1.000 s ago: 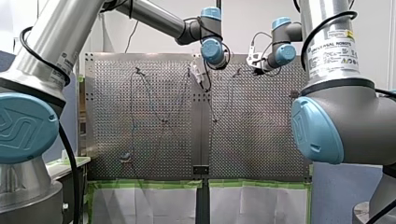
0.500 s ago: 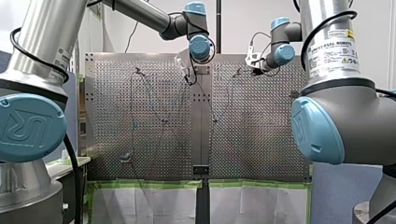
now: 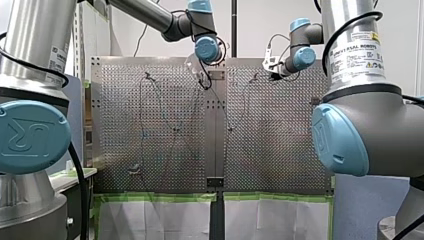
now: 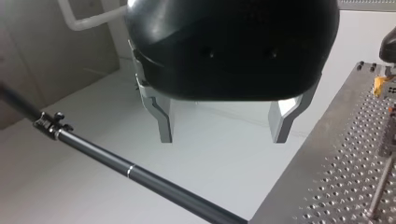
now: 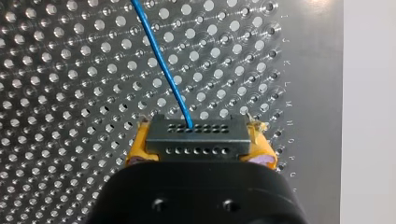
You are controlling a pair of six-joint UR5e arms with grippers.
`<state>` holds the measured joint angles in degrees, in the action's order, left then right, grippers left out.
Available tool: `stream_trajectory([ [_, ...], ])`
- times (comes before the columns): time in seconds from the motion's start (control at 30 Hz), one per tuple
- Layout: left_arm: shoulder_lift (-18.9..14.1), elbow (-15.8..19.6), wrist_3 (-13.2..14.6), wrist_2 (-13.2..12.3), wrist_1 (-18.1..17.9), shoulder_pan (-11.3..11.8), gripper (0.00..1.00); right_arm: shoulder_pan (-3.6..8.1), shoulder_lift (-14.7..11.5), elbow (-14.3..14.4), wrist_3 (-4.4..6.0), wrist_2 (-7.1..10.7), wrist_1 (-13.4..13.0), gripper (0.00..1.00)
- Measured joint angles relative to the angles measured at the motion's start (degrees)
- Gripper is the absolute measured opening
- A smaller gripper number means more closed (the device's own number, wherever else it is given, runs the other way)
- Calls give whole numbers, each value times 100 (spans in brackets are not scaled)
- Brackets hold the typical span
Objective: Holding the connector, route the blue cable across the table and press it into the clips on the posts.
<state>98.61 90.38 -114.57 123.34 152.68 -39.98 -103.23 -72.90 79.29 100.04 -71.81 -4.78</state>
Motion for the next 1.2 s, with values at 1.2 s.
stream_trajectory([
  [1.2, 931, 1923, 1032, 151, -1922, 161, 100, -2, -13, 0, -26, -7, -5, 0],
])
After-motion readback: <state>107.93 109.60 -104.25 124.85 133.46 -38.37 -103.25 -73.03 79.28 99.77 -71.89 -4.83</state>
